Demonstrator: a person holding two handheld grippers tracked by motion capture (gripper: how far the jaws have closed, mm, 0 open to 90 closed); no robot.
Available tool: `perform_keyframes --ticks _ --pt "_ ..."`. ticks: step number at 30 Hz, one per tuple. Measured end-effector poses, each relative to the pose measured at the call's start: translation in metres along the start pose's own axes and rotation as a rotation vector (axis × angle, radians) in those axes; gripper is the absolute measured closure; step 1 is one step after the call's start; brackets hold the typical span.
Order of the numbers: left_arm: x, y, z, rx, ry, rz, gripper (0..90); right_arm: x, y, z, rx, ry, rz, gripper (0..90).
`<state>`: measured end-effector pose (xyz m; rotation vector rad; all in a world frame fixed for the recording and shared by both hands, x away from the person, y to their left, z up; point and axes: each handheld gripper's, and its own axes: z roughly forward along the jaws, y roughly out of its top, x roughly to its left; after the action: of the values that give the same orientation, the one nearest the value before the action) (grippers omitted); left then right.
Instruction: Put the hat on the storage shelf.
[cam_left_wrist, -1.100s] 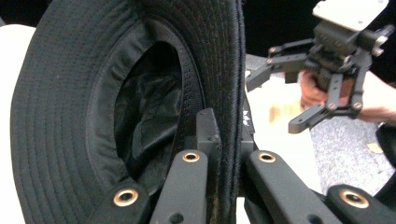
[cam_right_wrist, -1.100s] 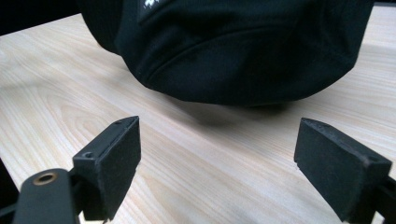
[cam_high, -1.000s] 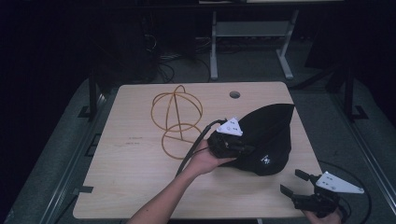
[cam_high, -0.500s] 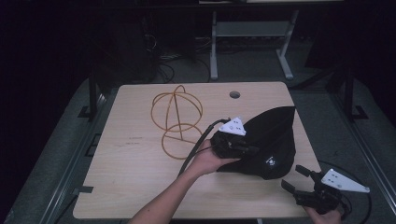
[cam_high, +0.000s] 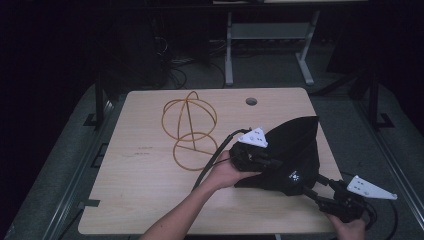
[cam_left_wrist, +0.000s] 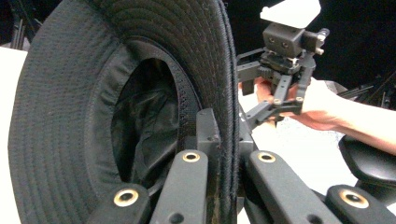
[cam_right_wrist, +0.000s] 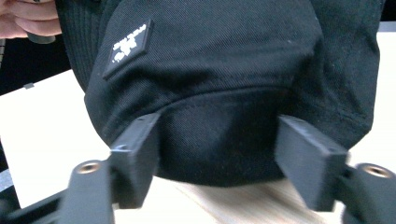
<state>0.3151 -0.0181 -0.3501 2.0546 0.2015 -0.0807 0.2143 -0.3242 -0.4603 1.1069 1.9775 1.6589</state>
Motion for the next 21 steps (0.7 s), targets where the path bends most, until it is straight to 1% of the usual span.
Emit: perform_keyframes --ticks 1,2,3,4,5,6,7,9,10,11,13,15,16,17,18,19,20,21 --pt "-0.0001 0.0003 0.0004 0.001 -0.002 0.004 87.5 -0.0006 0.0001 0.0003 -0.004 0.007 0.001 39.2" --pt "-0.0002 0.0005 0.0008 0.001 -0.002 0.004 87.6 -0.0023 -0.0003 0.0002 -0.012 0.012 0.004 50.7" --pt "-0.0002 0.0006 0.0011 -0.002 -0.003 0.003 87.6 -0.0023 -0.0003 0.0002 -0.012 0.012 0.004 50.7" --pt "0.0000 0.0009 0.0014 -0.009 -0.005 -0.003 87.6 -0.0045 -0.0014 0.0008 -0.020 0.020 0.010 63.0" --pt "0.0000 0.0009 0.0014 -0.009 -0.005 -0.003 87.6 -0.0045 -0.0014 0.0008 -0.020 0.020 0.010 63.0" --pt "0.0003 0.0011 0.0014 -0.010 -0.008 -0.005 87.6 -0.0062 -0.0026 0.0012 -0.023 0.014 0.009 74.5" --pt "0.0003 0.0012 0.0016 -0.010 -0.008 -0.005 87.6 -0.0062 -0.0026 0.0012 -0.023 0.014 0.009 74.5" --pt "0.0003 0.0012 0.0010 -0.010 -0.011 -0.006 87.6 -0.0066 -0.0030 0.0005 -0.027 0.010 0.008 83.3" --pt "-0.0001 0.0011 0.0007 -0.010 -0.009 -0.005 87.6 -0.0068 -0.0031 0.0002 -0.031 0.013 0.006 85.8" --pt "-0.0003 0.0012 0.0003 -0.009 -0.009 -0.003 87.6 -0.0067 -0.0031 -0.0003 -0.033 0.019 0.005 87.8" --pt "-0.0004 0.0016 -0.0001 -0.011 -0.007 -0.001 87.6 -0.0062 -0.0028 -0.0003 -0.032 0.021 -0.004 88.5" --pt "0.0002 0.0014 -0.0004 -0.014 -0.003 -0.006 87.6 -0.0059 -0.0032 0.0000 -0.035 0.025 -0.001 87.6" --pt "0.0011 0.0011 -0.0016 -0.015 0.002 -0.010 87.6 -0.0063 -0.0047 -0.0005 -0.034 0.041 0.004 76.6" --pt "0.0011 0.0011 -0.0016 -0.015 0.002 -0.010 87.6 -0.0063 -0.0047 -0.0005 -0.034 0.041 0.004 76.6" --pt "0.0017 0.0013 -0.0027 -0.018 -0.003 -0.010 87.6 -0.0065 -0.0058 -0.0012 -0.038 0.048 0.017 64.2" --pt "0.0021 0.0016 -0.0034 -0.023 -0.005 -0.010 87.6 -0.0080 -0.0073 -0.0013 -0.042 0.068 0.054 49.4" --pt "0.0021 0.0017 -0.0034 -0.025 -0.007 -0.009 87.6 -0.0093 -0.0082 -0.0006 -0.041 0.085 0.081 37.7" --pt "0.0017 0.0020 -0.0030 -0.025 -0.012 -0.007 87.6 -0.0097 -0.0085 0.0000 -0.037 0.077 0.092 31.2"
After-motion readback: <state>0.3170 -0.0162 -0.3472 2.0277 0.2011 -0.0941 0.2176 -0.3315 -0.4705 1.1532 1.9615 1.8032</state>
